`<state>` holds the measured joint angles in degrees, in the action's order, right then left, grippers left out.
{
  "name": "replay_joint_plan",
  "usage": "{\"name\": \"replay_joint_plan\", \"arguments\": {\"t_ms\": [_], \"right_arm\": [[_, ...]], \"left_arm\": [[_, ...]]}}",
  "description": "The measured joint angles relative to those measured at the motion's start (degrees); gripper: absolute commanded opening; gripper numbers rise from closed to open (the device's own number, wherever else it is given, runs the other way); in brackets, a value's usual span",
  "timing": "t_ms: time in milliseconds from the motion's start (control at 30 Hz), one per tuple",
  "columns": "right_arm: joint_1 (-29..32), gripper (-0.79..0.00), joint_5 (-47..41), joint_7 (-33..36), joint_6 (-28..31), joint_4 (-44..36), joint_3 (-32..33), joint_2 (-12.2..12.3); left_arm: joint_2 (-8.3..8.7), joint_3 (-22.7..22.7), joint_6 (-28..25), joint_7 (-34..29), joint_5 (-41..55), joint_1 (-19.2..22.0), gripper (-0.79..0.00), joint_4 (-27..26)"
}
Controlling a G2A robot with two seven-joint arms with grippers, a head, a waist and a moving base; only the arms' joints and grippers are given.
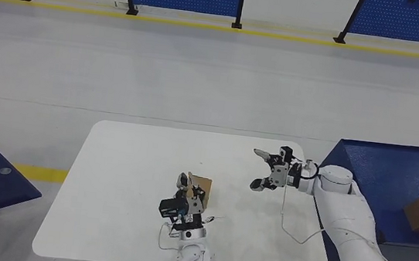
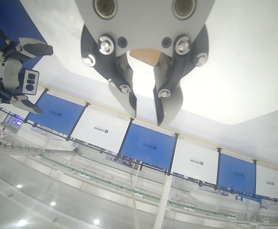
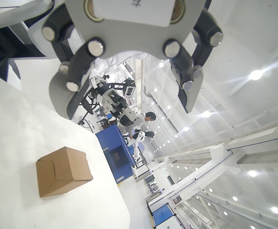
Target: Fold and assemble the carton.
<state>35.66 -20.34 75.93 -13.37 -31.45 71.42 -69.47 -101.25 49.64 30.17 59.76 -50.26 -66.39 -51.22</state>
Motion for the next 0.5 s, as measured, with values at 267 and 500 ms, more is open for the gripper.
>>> {"name": "replay_joint_plan", "arguments": {"t_ms": [267, 500], "right_arm": [[-0.01, 0.000, 0.02, -0.04, 0.02, 0.01, -0.01, 0.00], [-0.01, 0.000, 0.02, -0.04, 0.02, 0.01, -0.01, 0.00]], "left_arm": [[0.23, -1.50, 3.21, -2.77, -4.38, 1.42, -0.785, 2.59], [0.20, -5.82, 2.84, -26.71, -19.91, 10.42, -0.785, 8.17]]}}
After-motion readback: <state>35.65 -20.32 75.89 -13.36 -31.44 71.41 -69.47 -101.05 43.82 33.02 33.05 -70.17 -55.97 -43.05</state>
